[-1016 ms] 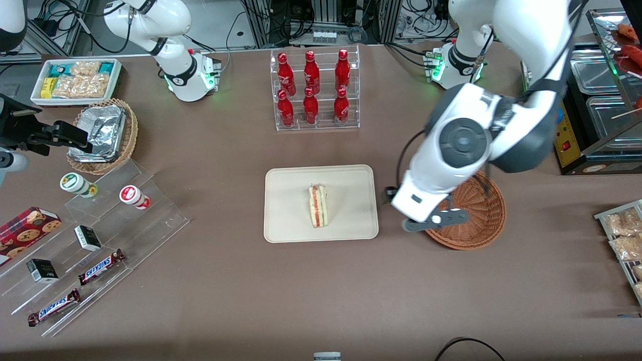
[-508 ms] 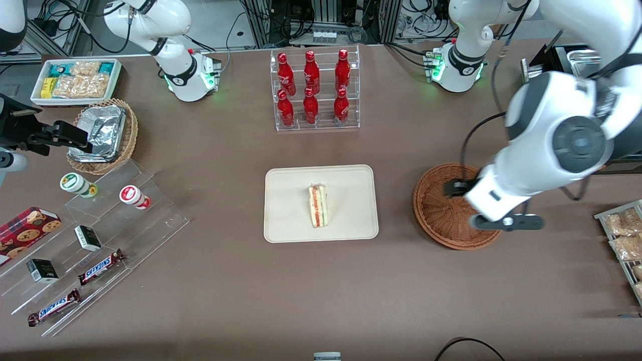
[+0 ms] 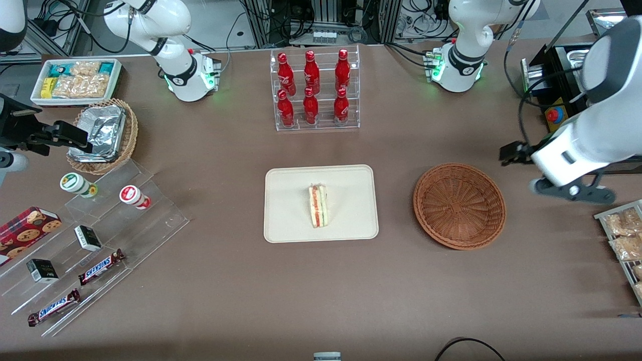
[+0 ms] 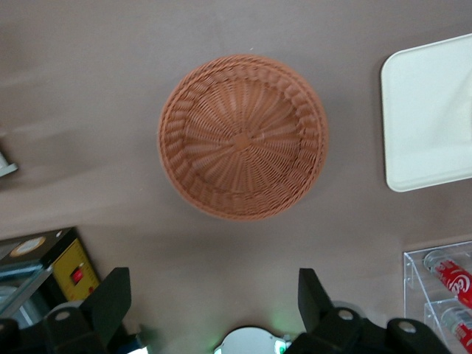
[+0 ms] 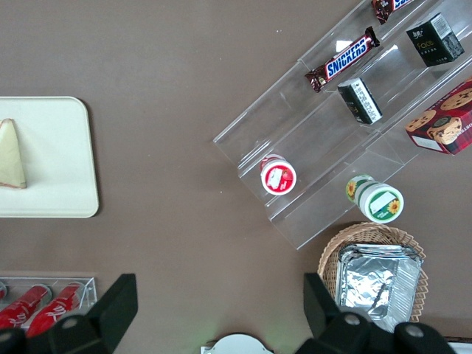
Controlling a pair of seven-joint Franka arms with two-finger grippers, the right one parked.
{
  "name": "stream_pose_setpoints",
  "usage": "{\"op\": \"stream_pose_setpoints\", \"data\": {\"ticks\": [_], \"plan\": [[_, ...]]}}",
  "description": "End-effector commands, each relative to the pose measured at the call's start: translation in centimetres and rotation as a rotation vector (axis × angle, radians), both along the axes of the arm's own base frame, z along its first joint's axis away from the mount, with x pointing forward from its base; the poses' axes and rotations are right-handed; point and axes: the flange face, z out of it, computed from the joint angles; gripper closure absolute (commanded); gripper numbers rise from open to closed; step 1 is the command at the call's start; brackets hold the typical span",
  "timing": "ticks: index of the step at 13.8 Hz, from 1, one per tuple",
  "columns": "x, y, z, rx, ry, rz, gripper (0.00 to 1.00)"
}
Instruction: Place sandwich from basket to tray
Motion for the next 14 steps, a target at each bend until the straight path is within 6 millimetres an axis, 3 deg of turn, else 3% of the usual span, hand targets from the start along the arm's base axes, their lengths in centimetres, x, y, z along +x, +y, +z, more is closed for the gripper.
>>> {"op": "stream_pose_setpoints", "data": {"ticks": [1, 5, 14], "plan": [[-2.3, 1.3, 1.6, -0.001, -0.004, 0.011, 0.00], [-3.5, 2.7, 3.4, 0.003, -0.018, 0.035, 0.00], [-6.2, 4.1, 2.3, -0.039, 0.014, 0.075, 0.00]]}}
